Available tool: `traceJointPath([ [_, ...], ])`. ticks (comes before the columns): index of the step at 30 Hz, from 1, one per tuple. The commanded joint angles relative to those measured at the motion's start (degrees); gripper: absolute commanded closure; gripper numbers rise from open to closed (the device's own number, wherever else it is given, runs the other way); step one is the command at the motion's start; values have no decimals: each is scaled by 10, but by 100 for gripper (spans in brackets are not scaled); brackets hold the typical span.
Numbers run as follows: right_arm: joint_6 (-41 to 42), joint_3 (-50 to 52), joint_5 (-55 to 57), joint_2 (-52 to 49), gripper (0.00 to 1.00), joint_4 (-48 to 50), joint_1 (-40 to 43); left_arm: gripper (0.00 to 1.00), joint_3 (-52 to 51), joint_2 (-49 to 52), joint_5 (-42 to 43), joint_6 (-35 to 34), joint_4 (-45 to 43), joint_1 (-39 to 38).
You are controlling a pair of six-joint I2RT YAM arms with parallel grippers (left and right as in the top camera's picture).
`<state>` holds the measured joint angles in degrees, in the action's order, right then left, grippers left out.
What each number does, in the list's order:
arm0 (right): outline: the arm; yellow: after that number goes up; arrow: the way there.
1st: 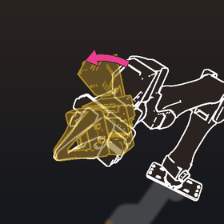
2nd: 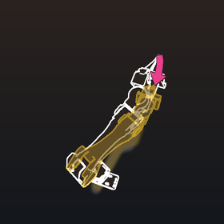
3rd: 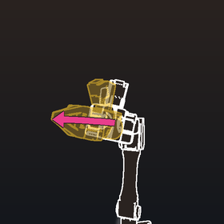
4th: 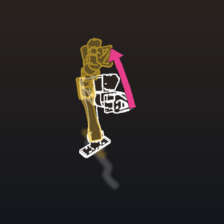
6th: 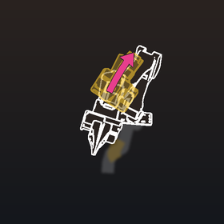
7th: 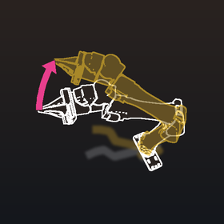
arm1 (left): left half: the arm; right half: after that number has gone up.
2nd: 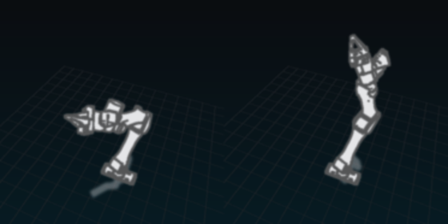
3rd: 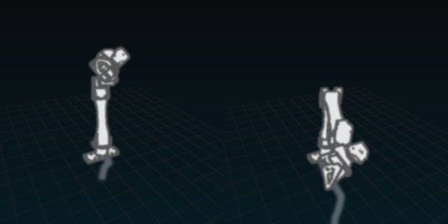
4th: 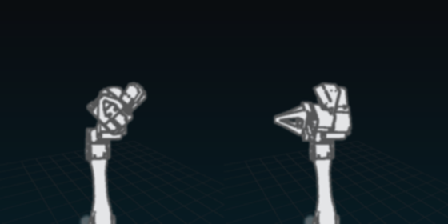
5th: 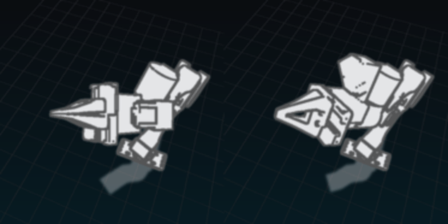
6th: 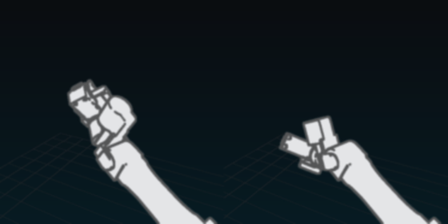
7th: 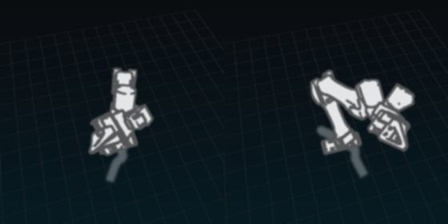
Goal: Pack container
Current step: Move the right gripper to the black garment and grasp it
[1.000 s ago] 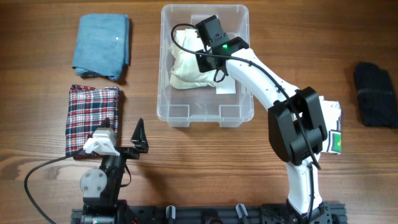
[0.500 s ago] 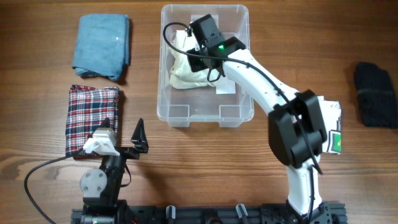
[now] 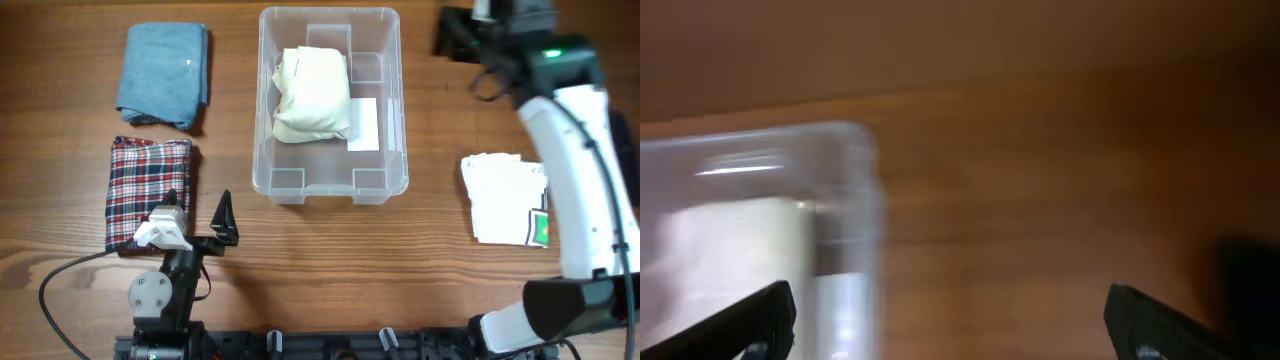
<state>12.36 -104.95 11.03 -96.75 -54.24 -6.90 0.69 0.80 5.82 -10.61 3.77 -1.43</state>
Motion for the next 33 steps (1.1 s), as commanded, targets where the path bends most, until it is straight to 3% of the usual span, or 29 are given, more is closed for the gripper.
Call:
traceJointPath([
  [1, 30, -2, -61, 0, 0, -40, 90, 0, -3, -3, -3, -1, 2, 3],
  [4, 35, 1, -112, 0, 0, -81, 152, 0, -3, -3, -3, -1, 1, 3],
  [11, 211, 13, -110, 0, 0, -138, 300, 0, -3, -3, -3, -1, 1, 3],
  [14, 271, 35, -109, 0, 0, -135, 354, 0, -3, -3, -3, -1, 1, 3],
  [17, 276, 61, -106, -3, 0, -111, 395, 0, -3, -3, -3, -1, 1, 3],
  [22, 134, 123, -98, -9, 0, 20, 442, 0, -3, -3, -3, -1, 1, 3],
  [33, -132, 244, -76, -41, 0, 245, 457, 0, -3, -3, -3, -1, 2, 3],
])
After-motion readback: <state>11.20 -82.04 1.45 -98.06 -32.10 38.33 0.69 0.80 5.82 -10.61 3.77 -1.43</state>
